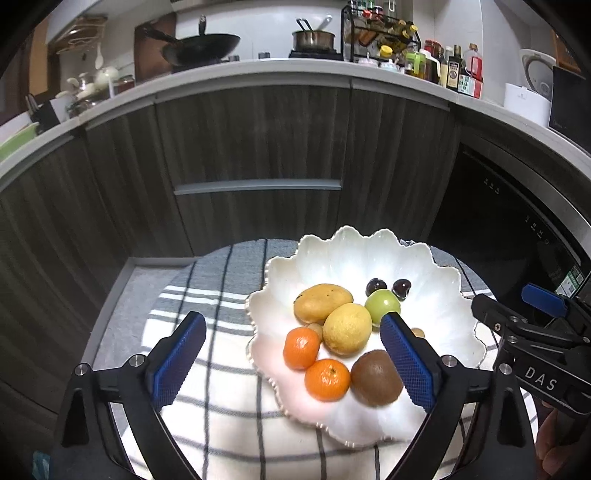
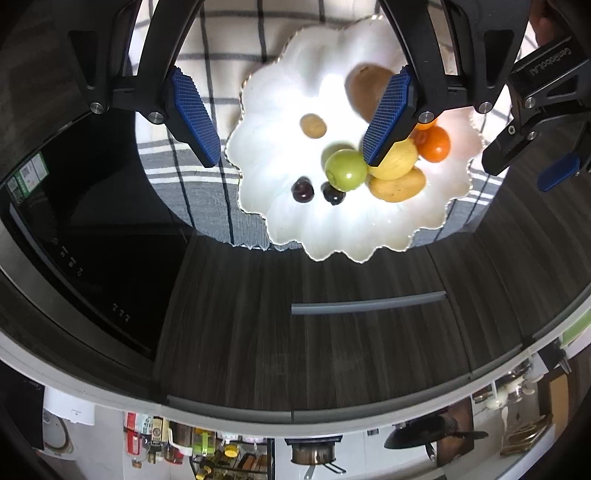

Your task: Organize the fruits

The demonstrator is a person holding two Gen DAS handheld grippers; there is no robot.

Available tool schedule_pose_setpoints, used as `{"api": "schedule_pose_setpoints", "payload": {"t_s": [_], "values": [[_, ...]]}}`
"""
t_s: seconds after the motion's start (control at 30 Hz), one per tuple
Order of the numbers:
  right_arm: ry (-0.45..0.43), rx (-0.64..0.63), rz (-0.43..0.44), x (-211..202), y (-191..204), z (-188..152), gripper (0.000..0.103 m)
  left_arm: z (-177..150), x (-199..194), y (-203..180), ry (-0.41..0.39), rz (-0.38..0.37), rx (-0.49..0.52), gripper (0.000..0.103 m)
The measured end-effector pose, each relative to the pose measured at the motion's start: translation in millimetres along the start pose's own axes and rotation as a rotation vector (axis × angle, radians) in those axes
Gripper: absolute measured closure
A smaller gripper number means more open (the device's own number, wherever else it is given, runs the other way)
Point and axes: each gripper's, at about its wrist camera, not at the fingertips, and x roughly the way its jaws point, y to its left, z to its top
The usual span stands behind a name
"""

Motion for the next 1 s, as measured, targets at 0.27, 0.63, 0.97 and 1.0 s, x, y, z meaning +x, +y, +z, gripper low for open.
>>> {"api": "schedule_pose_setpoints", "payload": {"t_s": [0.27, 0.63, 0.97, 1.0], "values": [[-0.027, 0.018, 0.022, -45.0, 2.2, -15.5, 0.023, -13.1, -49.4, 4.1, -0.020, 0.013, -0.027, 0.005], [-0.054, 0.036, 0.001, -88.0, -5.2, -49.2, 0.023, -42.4, -92.8, 2.0, -0.024, 0.013, -0.041, 0.004], [-0.079, 0.036, -0.001, -119.2, -8.6, -79.1, 0.023, -71.1, -123.2, -1.8, -0.029, 0.022, -0.029, 0.004], [-0.078, 0.038, 0.002, -122.0, -9.1, -82.6, 0.023, -73.6, -127.1, -2.0, -0.033, 0.025, -0.029, 0.004]]}}
